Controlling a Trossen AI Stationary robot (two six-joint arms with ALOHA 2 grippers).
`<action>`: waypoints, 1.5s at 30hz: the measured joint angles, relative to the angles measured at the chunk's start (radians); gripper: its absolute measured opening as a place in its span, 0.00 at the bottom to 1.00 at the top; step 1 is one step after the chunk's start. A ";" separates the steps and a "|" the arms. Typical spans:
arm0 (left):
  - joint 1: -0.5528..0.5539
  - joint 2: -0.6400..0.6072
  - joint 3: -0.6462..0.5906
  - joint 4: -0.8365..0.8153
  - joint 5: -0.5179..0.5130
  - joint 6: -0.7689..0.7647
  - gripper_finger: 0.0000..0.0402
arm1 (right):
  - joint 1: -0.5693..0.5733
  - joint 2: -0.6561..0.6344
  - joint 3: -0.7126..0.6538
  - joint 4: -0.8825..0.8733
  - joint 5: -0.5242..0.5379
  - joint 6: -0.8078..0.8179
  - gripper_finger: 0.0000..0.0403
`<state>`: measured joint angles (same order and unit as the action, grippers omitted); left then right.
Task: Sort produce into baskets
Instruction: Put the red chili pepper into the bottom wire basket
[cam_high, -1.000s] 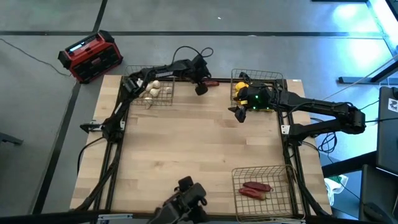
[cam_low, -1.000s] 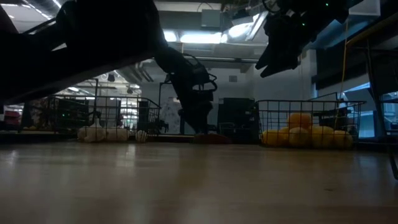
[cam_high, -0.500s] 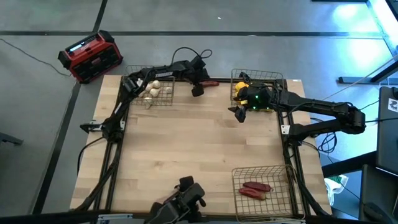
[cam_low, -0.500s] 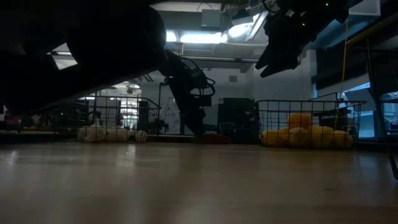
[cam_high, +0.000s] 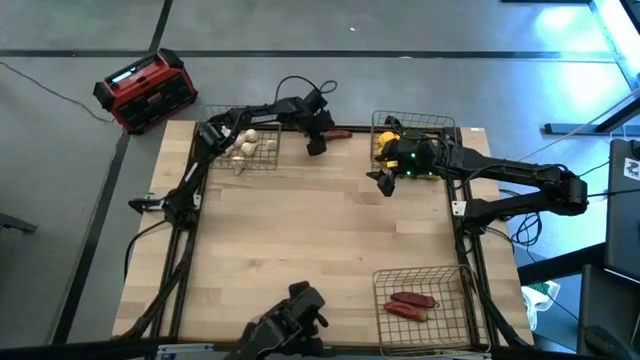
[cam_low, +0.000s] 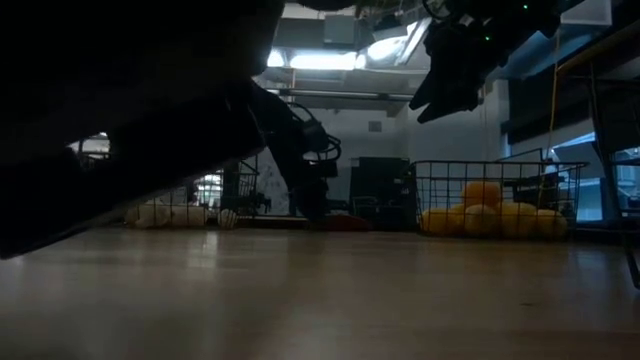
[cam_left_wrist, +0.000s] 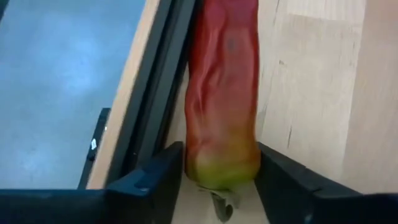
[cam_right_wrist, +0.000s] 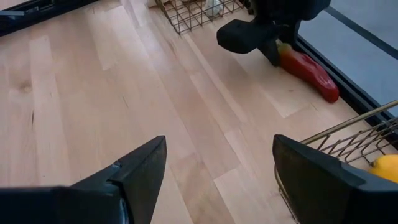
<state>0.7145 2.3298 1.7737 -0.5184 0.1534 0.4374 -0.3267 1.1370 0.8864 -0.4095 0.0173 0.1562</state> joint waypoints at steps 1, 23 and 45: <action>0.002 -0.001 0.000 0.003 -0.001 0.000 0.44 | 0.000 0.000 0.000 0.000 0.000 0.000 0.72; -0.151 -0.339 0.000 -0.154 -0.114 -0.129 0.27 | 0.000 0.000 0.000 0.046 0.018 0.006 0.72; -0.504 -0.628 0.000 -0.167 -0.145 -0.233 0.27 | 0.333 -0.018 0.001 0.181 0.121 0.068 0.72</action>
<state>0.2109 1.7016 1.7741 -0.6852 0.0087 0.2039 0.0064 1.1194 0.8872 -0.2281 0.1387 0.2245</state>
